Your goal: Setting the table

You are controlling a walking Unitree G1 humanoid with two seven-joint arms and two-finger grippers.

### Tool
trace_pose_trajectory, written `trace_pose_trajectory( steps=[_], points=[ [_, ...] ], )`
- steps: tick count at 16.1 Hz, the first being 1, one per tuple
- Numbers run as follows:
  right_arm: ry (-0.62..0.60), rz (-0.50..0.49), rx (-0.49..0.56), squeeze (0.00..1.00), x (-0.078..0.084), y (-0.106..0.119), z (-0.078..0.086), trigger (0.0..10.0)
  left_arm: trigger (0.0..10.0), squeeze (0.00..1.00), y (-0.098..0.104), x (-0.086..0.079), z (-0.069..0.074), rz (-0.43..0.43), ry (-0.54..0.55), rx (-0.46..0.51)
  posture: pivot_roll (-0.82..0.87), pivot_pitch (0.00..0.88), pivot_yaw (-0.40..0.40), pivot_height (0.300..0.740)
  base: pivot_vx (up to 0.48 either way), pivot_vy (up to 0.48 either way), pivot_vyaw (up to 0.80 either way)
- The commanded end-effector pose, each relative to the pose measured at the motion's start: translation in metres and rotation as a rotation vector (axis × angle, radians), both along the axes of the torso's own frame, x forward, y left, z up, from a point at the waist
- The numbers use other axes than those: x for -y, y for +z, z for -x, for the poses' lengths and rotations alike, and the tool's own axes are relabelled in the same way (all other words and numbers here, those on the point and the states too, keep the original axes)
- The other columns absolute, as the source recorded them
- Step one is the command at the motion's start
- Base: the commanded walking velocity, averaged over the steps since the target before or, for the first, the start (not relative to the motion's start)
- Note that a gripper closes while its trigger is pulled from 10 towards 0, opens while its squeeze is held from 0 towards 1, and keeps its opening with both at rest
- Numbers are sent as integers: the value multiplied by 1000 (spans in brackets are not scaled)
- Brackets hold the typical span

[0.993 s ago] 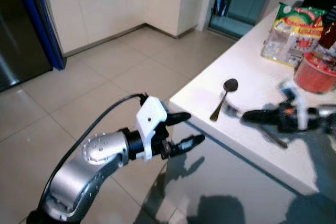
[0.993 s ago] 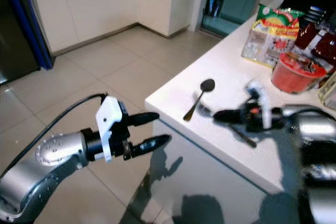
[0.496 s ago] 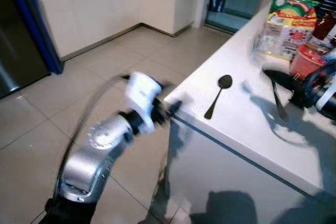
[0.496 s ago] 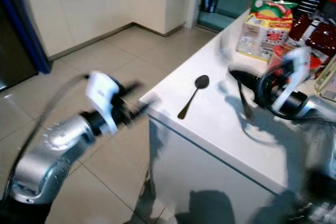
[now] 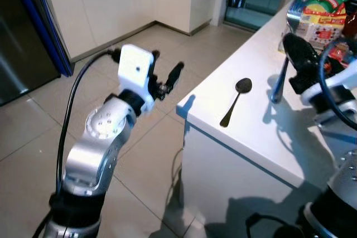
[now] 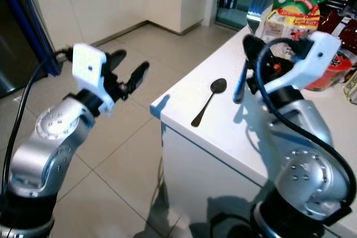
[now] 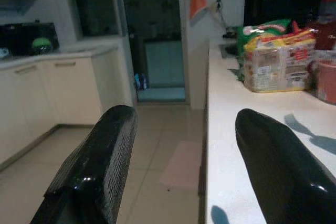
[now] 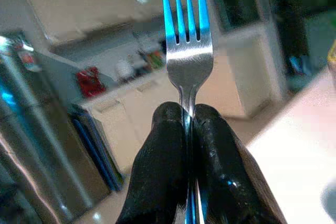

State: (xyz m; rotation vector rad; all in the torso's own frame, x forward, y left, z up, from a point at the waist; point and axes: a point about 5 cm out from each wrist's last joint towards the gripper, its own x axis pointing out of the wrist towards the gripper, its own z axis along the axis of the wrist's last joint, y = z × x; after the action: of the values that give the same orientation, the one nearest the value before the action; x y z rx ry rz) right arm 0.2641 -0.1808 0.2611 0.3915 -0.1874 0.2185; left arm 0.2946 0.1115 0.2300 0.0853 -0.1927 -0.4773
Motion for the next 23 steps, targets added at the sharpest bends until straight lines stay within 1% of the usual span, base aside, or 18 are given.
trace_pose_trajectory(
  steps=[1, 2, 3, 5, 8, 9, 11, 12, 13, 14, 15, 16, 18, 19, 21, 23],
  points=[
    [-14, 24, -46, 0, -5, -5, 1, 10000, 10000, 0, 0, -7, -2, 10, 43, -23, -67, 0, -8, 740, -300, 0, 0],
    [-29, 48, -69, 0, -12, -8, 4, 10000, 10000, 0, -2, -11, 0, 26, 64, -38, -68, 0, -2, 740, -300, 0, 0],
    [-53, 71, -84, 0, -14, -13, 6, 10000, 10000, 0, -5, -13, 1, 5, 71, -51, -70, 0, 0, 740, -296, 0, 0],
    [-76, 80, -110, 0, -16, -22, 7, 10000, 10000, 0, -6, -11, 3, -9, 62, -58, -67, 0, 7, 740, -298, 0, 0],
    [-64, 101, -143, 0, -24, -33, 12, 10000, 10000, 0, -8, -11, 6, -20, 59, -76, -55, 0, 11, 740, -298, 0, 0],
    [-59, 93, -150, 0, -27, -34, 9, 10000, 10000, 0, -9, -12, 3, -28, 63, -83, -50, 0, 14, 740, -296, 0, 0],
    [-64, 90, -142, 0, -27, -37, 10, 10000, 10000, 0, -10, -14, 5, -33, 67, -80, -37, 0, 15, 740, -262, 0, 0],
    [-72, 89, -133, 0, -26, -36, 5, 10000, 10000, 0, -8, -14, 2, -25, 73, -76, -31, 0, 6, 740, -244, 0, 0],
    [-75, 139, -126, 0, -27, -38, 0, 10000, 10000, 0, -8, -14, -3, -21, 82, -70, -29, 0, 3, 740, -244, 0, 0],
    [-76, 184, -132, 0, -27, -40, -3, 10000, 10000, 0, -8, -14, -5, -13, 83, -72, -31, 0, 0, 740, -244, 0, 0],
    [-83, 219, -156, 0, -25, -48, -5, 10000, 10000, 0, -14, -13, -8, -11, 85, -82, -31, 0, -5, 740, -244, 0, 0],
    [-106, 216, -193, 0, -20, -58, -4, 10000, 10000, 0, -23, -13, -8, -18, 91, -98, -29, 0, -7, 740, -244, 0, 0],
    [-130, 207, -226, 0, -16, -65, -3, 10000, 10000, 0, -25, -11, -10, 8, 105, -110, -30, 0, -13, 740, 0, 0, 0],
    [-149, 207, -245, 0, -14, -69, -7, 10000, 10000, 0, -28, -12, -14, 22, 129, -114, -34, 0, -32, 740, 0, 0, -800],
    [-168, 213, -257, 0, -14, -72, -12, 10000, 10000, 0, -33, -14, -18, 16, 168, -121, -30, 0, -36, 740, 0, 0, -800],
    [-183, 243, -257, 0, -13, -75, -20, 10000, 10000, 0, -37, -18, -19, 21, 209, -119, -8, 0, -64, 740, 0, 0, -800]
  ],
)
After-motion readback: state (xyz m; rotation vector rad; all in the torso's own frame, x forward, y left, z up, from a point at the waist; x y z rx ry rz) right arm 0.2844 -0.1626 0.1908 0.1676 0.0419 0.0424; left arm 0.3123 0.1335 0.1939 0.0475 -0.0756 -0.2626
